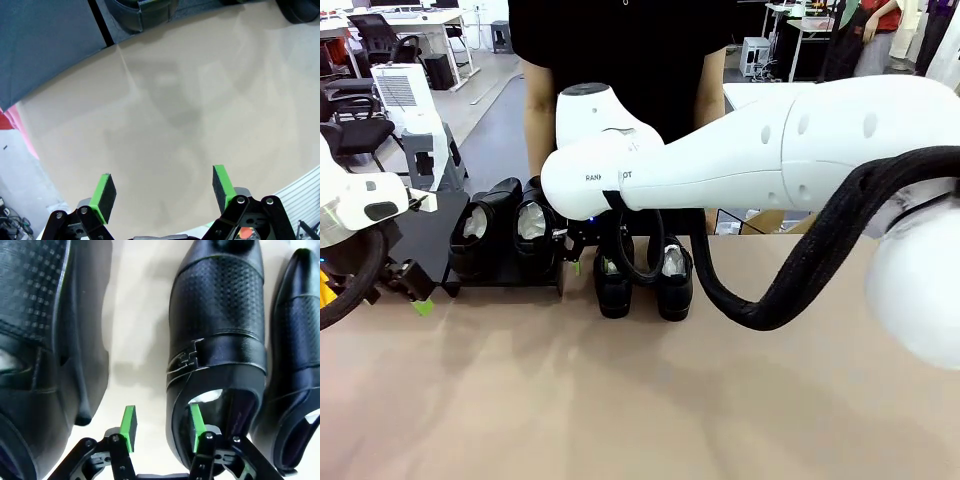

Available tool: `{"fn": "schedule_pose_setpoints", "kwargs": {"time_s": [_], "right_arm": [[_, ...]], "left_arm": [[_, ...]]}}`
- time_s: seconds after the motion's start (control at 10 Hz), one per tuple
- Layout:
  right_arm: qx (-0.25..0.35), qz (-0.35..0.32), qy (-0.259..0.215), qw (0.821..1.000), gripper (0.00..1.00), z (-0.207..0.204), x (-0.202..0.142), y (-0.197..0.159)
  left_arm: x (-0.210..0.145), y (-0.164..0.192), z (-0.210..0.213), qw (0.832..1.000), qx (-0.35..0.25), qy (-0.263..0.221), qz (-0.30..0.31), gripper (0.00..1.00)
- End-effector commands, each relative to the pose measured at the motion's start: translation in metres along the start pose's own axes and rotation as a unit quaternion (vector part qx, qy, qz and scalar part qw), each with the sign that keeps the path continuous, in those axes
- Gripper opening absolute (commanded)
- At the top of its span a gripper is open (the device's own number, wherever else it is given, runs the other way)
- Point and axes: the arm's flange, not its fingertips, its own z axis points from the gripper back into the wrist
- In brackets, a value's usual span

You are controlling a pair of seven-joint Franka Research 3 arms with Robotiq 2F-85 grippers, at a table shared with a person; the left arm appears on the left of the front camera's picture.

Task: Organize the shoes by placing them on the stand.
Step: Pick up one Shoe and place it in the middle of the table.

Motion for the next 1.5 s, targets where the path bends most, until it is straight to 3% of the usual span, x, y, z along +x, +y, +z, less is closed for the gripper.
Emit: {"fn": "schedule_pose_setpoints", "kwargs": {"time_s": [0.0,0.1,0.4,1.0,1.4], "right_arm": [[-0.012,-0.018,0.004,1.0,0.56,0.003,0.013,0.011],[-0.014,-0.017,0.012,1.0,0.56,0.0,0.013,0.01],[-0.008,-0.018,0.012,1.0,0.02,0.001,0.012,0.006],[-0.014,-0.039,0.028,0.999,0.0,-0.005,0.008,0.003],[-0.009,-0.048,-0.029,0.998,0.0,0.081,-0.078,-0.005]], "left_arm": [[0.001,0.002,0.0,1.0,0.0,-0.004,0.0,1.0],[0.001,0.002,0.0,1.0,0.0,-0.004,0.0,1.0],[0.001,0.002,0.0,1.0,0.0,-0.004,0.0,1.0],[0.001,0.002,0.0,1.0,0.0,-0.004,0.0,1.0],[0.001,0.002,0.0,1.0,0.0,-0.004,0.0,1.0]]}}
